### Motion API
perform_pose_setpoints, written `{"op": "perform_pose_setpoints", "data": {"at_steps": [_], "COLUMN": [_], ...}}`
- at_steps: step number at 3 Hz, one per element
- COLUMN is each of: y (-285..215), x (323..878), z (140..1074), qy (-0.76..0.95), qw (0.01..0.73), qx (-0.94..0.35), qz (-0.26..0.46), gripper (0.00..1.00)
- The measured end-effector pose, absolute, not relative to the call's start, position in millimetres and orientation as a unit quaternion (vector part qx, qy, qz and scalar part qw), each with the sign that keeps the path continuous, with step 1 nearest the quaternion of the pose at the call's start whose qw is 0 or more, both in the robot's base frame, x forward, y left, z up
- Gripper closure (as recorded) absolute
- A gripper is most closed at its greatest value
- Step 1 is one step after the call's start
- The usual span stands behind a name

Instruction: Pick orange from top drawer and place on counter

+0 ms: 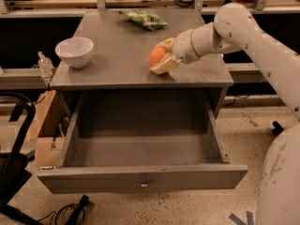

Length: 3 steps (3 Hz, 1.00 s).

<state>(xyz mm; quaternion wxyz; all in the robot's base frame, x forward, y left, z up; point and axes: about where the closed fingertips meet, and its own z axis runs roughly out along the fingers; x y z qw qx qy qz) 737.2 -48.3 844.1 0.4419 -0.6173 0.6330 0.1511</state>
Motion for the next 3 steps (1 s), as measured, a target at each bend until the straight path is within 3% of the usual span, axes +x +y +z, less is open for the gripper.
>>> {"op": "perform_pose_setpoints", "data": {"at_steps": [3], "y": [-42.6], "x": [737.1], "z": [840.3], "qy": [0.632], "qw": [0.44], "qx": [-0.619], "qz": [0.155], "gripper": [0.06]}}
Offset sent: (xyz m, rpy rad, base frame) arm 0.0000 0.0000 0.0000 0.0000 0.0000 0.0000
